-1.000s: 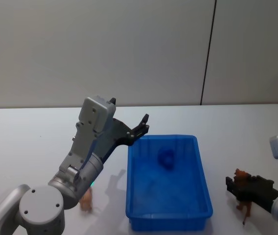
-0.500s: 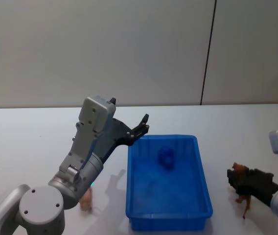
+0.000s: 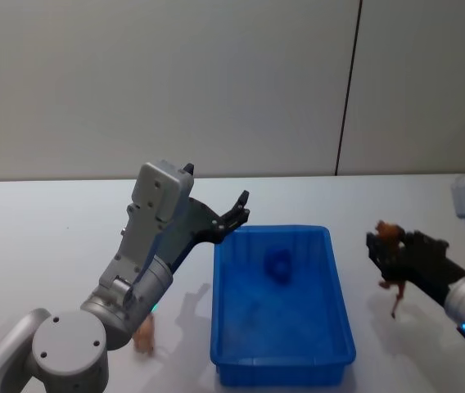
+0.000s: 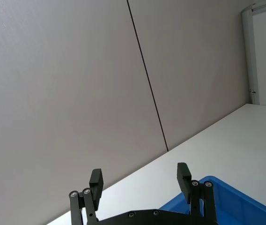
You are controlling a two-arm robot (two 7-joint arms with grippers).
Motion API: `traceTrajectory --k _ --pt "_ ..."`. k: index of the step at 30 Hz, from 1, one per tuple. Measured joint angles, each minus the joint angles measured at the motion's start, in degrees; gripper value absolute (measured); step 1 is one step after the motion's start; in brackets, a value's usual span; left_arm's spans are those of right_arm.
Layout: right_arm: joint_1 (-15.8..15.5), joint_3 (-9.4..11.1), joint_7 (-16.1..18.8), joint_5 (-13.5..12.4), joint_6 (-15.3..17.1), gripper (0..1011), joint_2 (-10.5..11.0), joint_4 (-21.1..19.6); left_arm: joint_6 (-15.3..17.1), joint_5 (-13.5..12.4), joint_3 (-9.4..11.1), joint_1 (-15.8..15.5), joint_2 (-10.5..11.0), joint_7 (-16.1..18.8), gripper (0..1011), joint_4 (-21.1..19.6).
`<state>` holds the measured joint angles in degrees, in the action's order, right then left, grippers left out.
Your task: Pick up the two dolls from the table and place them into the box.
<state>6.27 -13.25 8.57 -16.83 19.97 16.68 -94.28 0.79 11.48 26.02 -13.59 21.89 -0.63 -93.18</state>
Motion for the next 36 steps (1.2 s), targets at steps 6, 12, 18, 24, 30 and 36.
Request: traceTrajectory --k 6,12,18,24,30,36 --pt "1.5 -0.6 2.3 0.3 -1.2 420 -1.1 -1.2 0.0 0.0 0.0 0.0 0.0 0.0 1001 0.0" --pt "3.2 -1.6 4.9 0.2 -1.1 420 -2.7 -1.1 0.0 0.0 0.0 0.0 0.0 0.0 1001 0.0" --pt "4.4 -3.0 6.6 0.0 -0.4 420 -4.5 0.1 0.0 0.0 0.0 0.0 0.0 0.0 1001 0.0" --pt "5.2 -4.4 7.8 0.4 0.4 420 -6.0 1.9 0.0 0.0 0.0 0.0 0.0 0.0 1001 0.0" --pt "5.4 -5.2 8.2 1.1 0.9 545 -6.7 3.3 0.0 0.0 0.0 0.0 0.0 0.0 1001 0.0" --pt "5.5 -5.9 8.4 1.7 1.1 718 -7.2 4.5 0.0 0.0 0.0 0.0 0.0 0.0 1001 0.0"
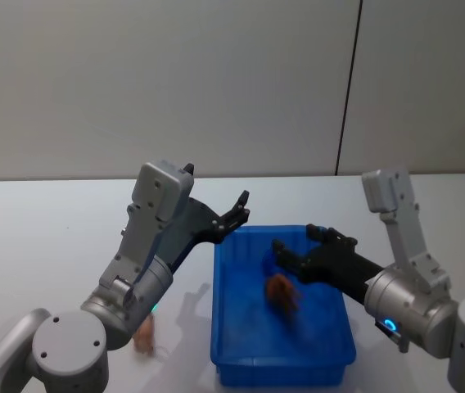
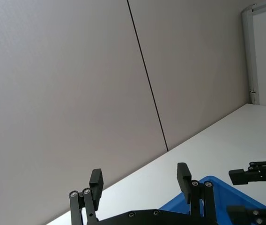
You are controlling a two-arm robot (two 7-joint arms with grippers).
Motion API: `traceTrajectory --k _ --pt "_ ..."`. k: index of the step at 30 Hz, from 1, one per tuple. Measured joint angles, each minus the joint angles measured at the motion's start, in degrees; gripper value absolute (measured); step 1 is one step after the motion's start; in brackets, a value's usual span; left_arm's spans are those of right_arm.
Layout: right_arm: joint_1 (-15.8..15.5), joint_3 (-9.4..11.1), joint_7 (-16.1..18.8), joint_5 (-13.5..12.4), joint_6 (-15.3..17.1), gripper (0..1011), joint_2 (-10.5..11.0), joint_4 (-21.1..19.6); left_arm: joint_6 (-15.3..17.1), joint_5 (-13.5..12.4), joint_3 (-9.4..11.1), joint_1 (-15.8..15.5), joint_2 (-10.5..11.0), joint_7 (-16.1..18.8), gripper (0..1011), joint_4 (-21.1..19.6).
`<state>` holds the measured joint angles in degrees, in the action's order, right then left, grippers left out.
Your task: Pick up the two dolls from the table and place them into the box.
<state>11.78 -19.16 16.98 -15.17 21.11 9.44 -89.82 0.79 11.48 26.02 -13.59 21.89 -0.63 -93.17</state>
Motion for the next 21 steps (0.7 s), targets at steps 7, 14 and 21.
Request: traceTrajectory --k 7,14,21 --pt "-0.1 -0.3 0.0 0.3 -0.6 901 -0.2 0.4 0.0 0.0 0.0 0.0 0.0 0.0 1001 0.0" --pt "-1.1 0.2 -1.1 0.2 -2.7 1001 0.9 -0.9 0.0 0.0 0.0 0.0 0.0 0.0 1001 0.0" --pt "-3.4 1.6 -2.4 -0.7 -4.4 1001 3.4 -3.6 0.0 0.0 0.0 0.0 0.0 0.0 1001 0.0"
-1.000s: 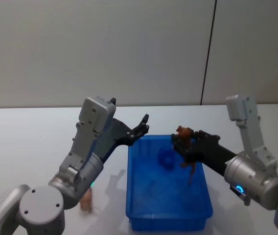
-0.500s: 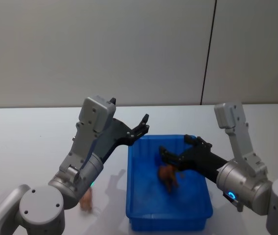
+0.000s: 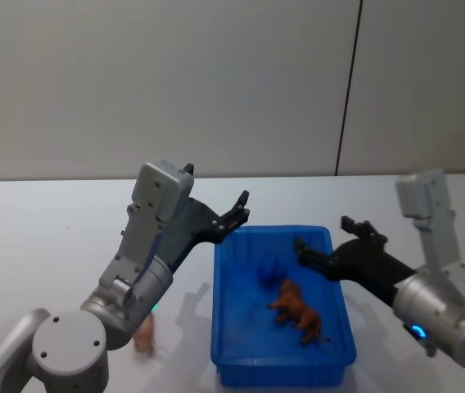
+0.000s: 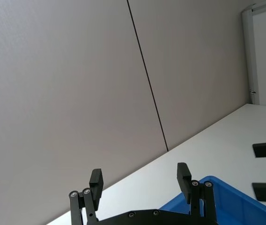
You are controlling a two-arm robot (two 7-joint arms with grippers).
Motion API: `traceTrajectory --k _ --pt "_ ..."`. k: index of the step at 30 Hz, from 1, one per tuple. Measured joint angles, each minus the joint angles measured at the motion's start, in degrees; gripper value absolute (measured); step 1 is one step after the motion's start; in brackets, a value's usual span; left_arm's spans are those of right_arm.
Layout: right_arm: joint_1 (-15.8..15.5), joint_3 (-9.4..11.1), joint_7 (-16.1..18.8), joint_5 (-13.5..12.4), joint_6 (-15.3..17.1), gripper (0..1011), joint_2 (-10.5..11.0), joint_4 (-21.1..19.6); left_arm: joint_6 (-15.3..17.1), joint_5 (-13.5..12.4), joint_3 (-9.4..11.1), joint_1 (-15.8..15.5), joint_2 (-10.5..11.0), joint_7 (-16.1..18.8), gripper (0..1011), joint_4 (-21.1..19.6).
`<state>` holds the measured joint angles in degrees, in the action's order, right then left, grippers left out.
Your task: Pick up the two dolls from the table and place them into the box.
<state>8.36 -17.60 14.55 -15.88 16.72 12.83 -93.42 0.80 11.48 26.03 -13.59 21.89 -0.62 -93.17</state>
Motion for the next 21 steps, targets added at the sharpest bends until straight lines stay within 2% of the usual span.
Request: traceTrajectory --k 11,21 --pt "-4.3 2.9 -2.3 -2.0 -1.3 1001 5.0 -3.8 0.0 0.0 0.0 0.0 0.0 0.0 1001 0.0" --pt "-6.5 4.6 -3.6 -2.8 -1.7 1001 7.8 -5.3 0.0 0.0 0.0 0.0 0.0 0.0 1001 0.0"
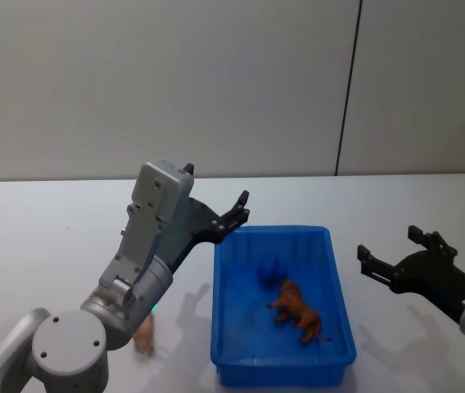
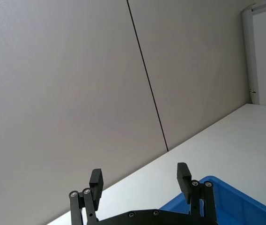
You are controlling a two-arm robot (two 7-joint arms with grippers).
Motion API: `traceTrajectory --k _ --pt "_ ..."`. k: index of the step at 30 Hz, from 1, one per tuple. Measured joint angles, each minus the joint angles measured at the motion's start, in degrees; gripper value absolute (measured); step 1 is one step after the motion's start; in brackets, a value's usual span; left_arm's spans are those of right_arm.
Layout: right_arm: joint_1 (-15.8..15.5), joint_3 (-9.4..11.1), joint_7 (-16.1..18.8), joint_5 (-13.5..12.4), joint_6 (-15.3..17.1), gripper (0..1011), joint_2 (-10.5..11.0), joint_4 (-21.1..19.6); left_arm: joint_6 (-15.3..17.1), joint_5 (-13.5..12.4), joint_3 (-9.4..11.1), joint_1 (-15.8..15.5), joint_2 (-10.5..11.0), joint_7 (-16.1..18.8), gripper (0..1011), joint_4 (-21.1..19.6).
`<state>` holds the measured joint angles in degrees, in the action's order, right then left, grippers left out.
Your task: Pick up the two dolls from the table and place them into the box.
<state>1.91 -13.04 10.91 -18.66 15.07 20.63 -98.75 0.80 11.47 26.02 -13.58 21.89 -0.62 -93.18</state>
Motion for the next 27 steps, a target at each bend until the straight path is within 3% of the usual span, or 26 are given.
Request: traceTrajectory --k 10,17,27 --pt "-0.9 0.7 -0.5 -0.4 -0.2 1001 1.2 -0.6 1.2 -1.2 -0.2 0.7 0.6 1.0 1001 -1.1" --pt "-1.3 1.0 -0.7 -0.5 -0.2 1001 1.7 -0.9 3.9 -1.7 -0.6 2.9 2.3 3.7 1001 -3.7" --pt "-1.6 1.2 -0.9 -0.6 -0.3 1001 2.1 -1.1 6.6 1.5 -1.2 8.2 5.7 8.9 1001 -7.8"
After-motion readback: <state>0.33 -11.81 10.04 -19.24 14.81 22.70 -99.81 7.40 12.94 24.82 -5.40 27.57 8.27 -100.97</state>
